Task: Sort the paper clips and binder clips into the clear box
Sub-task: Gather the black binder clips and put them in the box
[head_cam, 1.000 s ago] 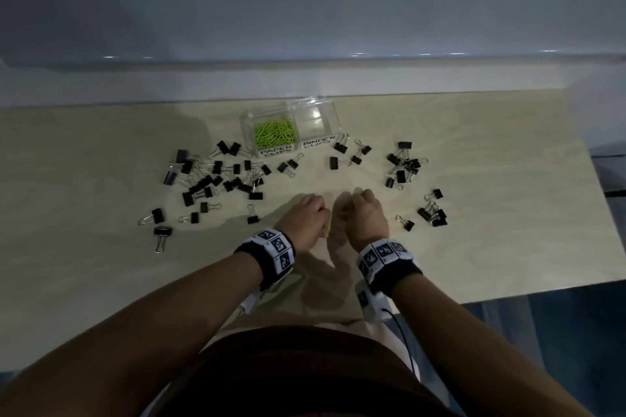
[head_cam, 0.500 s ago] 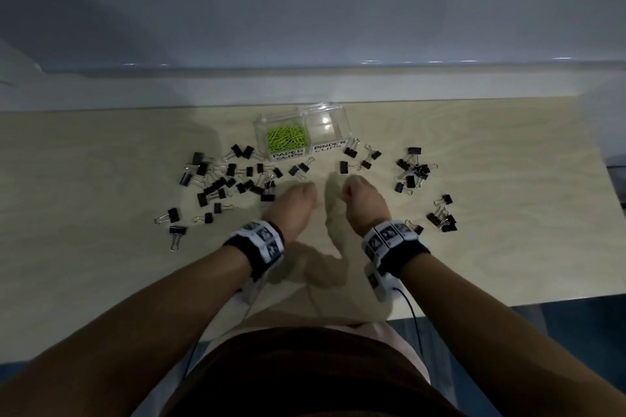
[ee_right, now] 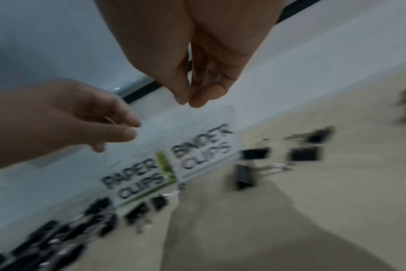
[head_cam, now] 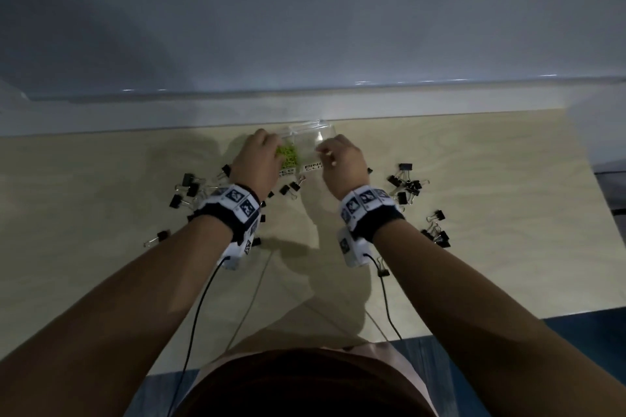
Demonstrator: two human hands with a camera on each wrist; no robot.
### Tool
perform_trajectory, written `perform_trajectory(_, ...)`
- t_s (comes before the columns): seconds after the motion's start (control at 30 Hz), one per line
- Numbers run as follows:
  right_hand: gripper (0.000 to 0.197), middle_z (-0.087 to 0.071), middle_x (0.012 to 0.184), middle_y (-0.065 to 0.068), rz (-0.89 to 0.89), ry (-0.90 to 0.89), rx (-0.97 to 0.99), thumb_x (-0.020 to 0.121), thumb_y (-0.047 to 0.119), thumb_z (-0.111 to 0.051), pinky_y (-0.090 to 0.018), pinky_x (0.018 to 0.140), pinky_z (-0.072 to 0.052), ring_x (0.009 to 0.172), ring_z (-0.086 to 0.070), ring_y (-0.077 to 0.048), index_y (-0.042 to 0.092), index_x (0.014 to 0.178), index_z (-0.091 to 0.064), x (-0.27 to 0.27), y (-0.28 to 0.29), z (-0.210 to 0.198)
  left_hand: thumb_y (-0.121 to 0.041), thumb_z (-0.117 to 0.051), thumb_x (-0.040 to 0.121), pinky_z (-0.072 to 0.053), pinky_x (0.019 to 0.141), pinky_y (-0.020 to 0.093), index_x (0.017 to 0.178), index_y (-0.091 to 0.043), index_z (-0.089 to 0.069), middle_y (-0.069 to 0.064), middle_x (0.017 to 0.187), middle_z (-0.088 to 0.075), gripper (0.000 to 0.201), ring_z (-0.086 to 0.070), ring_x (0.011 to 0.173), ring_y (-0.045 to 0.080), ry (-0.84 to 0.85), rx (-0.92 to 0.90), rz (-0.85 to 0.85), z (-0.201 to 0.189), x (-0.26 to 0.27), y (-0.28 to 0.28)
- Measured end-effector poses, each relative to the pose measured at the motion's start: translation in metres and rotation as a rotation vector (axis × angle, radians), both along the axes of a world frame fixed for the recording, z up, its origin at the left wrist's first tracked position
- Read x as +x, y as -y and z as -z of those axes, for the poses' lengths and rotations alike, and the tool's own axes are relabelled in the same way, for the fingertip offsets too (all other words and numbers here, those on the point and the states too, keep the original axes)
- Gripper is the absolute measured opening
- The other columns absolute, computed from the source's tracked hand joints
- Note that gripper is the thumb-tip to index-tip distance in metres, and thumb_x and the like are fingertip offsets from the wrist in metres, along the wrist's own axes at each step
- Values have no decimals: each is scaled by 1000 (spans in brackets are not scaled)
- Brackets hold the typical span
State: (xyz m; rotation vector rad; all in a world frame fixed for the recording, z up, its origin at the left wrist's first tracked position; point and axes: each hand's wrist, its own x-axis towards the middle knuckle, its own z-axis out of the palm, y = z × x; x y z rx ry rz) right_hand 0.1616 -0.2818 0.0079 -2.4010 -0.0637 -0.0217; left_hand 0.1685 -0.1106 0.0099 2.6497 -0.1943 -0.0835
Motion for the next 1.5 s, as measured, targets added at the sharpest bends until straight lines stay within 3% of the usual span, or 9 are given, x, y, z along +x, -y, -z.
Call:
perform_trajectory(0.17, 29, -56, 110, -9, 118, -177, -188, 81, -7, -53, -33, 81, -52, 91, -59, -27, 8, 100, -68, -1, 72, 28, -9, -52, 90, -48, 86, 45, 108, -3, -60, 14, 116, -56, 21, -49, 111, 31, -51, 101, 290, 23, -31, 33)
perform_trajectory(0.37, 33, -54, 113, -12, -54, -258, -354, 84, -1, -53, -42, 86, -51, 99, -53, -32, 16, 107, -69, -5, 83, 44, -14, -52, 90, -48, 84, 43, 135, -12, -39, 6, 138, -42, 47, -39, 122, 29, -199, 357, 209, 50, -46, 31)
perform_trajectory(0.53, 37, -50, 117, -12, -77, -253, -363, 81, -6, -47, -42, 85, -51, 105, -46, -31, 12, 106, -67, -17, 86, 47, -6, -54, 88, -47, 89, 46, 133, -11, -45, 6, 136, -46, 46, -40, 120, 30, -180, 324, 169, 54, -47, 24)
perform_trajectory(0.7, 25, -53, 113, -10, -97, -268, -411, 85, 20, -48, -39, 86, -46, 101, -47, -29, 20, 102, -65, -25, 81, 55, -10, -54, 89, -40, 98, 45, 138, -13, -40, 5, 140, -43, 51, -38, 126, 29, -215, 322, 214, 51, -60, 13)
perform_trajectory(0.87, 23, -50, 106, -16, 25, -298, -307, 81, 6, -59, -45, 82, -53, 91, -55, -36, 7, 103, -67, -30, 76, 56, -6, -53, 88, -45, 90, 43, 130, -8, -51, 11, 126, -52, 41, -44, 115, 32, -257, 255, 240, 50, -65, 7)
perform_trajectory(1.0, 21, -52, 103, -18, 16, -306, -276, 84, 13, -56, -41, 80, -52, 85, -56, -35, 7, 101, -66, -32, 76, 51, -13, -49, 92, -45, 89, 42, 121, -3, -55, 13, 117, -54, 31, -48, 108, 31, -265, 272, 311, 45, -61, 7)
perform_trajectory(1.23, 4, -58, 74, -15, 100, -220, -190, 73, 6, -62, -31, 61, -44, 65, -51, -27, 4, 77, -63, -39, 88, 48, -20, -49, 89, -45, 81, 39, 107, -1, -54, 14, 112, -50, 27, -52, 97, 29, -210, 294, 415, 38, -53, 3)
perform_trajectory(1.43, 7, -64, 71, -5, 196, -237, -53, 73, 10, -68, -25, 59, -50, 64, -59, -18, 10, 74, -61, -37, 82, 29, -16, -51, 86, -47, 81, 44, 111, -2, -52, 15, 115, -51, 29, -53, 96, 32, -212, 300, 480, 39, -47, 5)
perform_trajectory(1.5, 10, -64, 73, -1, 197, -189, 45, 75, 11, -70, -15, 58, -48, 65, -61, -12, 13, 76, -60, -30, 70, 13, -15, -51, 85, -49, 81, 46, 117, -4, -49, 15, 116, -49, 33, -52, 98, 32, -240, 294, 479, 40, -47, 6)
